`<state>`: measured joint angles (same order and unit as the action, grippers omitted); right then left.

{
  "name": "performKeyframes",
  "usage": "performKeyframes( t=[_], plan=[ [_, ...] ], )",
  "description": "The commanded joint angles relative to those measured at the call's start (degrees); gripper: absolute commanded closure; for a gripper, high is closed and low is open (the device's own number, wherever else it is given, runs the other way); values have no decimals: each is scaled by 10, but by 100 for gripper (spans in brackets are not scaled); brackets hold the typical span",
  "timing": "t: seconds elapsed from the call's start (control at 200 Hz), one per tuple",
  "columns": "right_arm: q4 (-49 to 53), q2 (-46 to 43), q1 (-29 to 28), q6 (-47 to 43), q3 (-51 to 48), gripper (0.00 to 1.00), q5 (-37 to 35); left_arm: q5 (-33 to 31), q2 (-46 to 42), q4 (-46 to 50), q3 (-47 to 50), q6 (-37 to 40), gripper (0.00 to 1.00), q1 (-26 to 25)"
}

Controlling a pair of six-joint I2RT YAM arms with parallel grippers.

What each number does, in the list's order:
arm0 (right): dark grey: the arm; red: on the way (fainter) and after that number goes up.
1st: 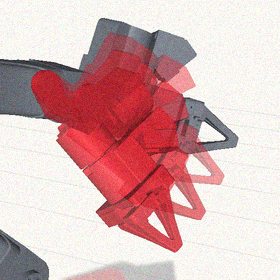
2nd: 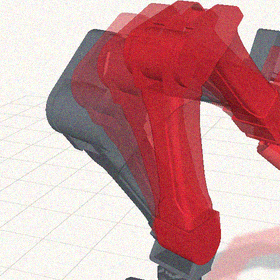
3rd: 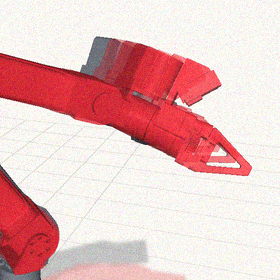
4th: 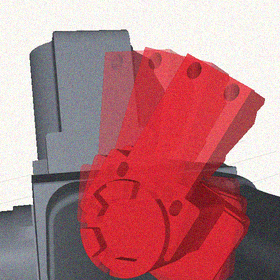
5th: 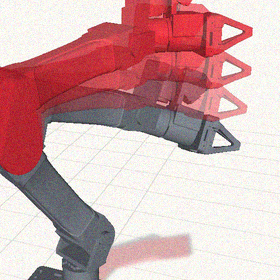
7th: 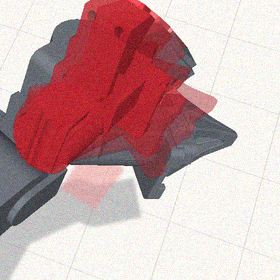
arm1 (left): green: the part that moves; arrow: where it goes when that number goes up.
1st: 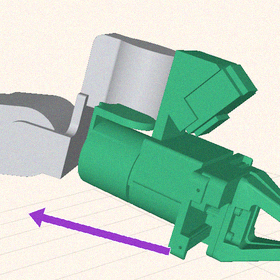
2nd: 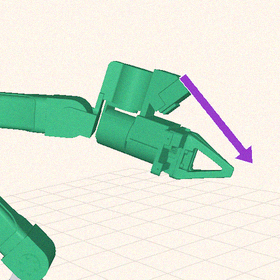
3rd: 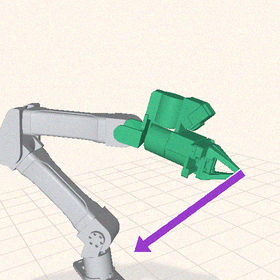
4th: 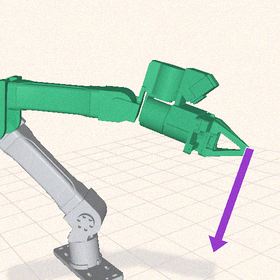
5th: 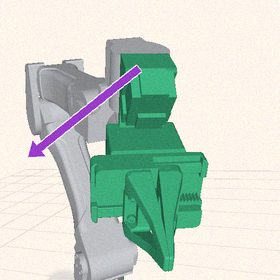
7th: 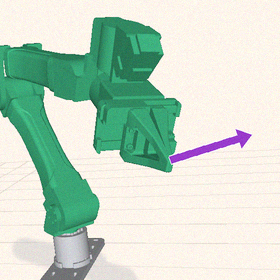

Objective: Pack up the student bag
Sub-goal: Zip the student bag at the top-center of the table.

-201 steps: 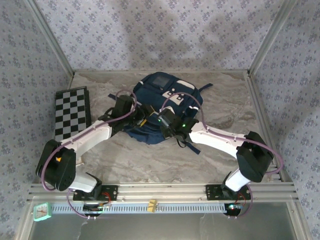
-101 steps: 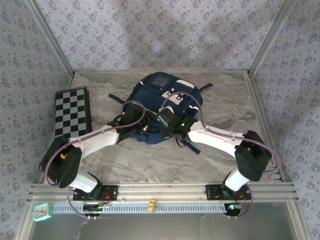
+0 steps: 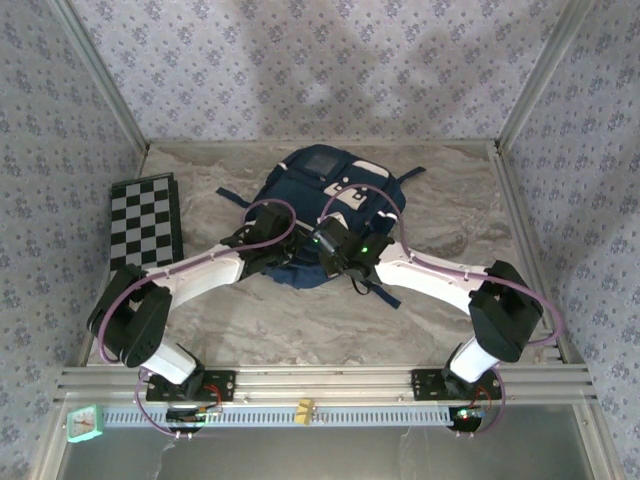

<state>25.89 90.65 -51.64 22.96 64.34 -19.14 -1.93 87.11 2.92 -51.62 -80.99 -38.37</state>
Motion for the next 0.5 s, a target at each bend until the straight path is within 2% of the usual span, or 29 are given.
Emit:
performKeyframes(
  t=[0.0,0.145,0.235,0.385,0.44,0.495],
  plan=[
    [64,-4,5,-20,11,100,-40,-21,-7,34,-21,32,100,26],
    [83,-8,53,-50,14,100,-47,18,-3,34,-19,73,100,58],
    [108,-2,78,-59,26,100,-52,19,-7,51,-24,95,100,69],
    [125,-6,64,-78,67,100,-47,43,-4,56,-49,137,100,73],
    [119,-13,62,-83,73,100,-12,56,-4,52,-52,148,86,73],
    [114,-27,65,-77,77,83,17,57,-15,57,-52,167,66,73]
  ],
)
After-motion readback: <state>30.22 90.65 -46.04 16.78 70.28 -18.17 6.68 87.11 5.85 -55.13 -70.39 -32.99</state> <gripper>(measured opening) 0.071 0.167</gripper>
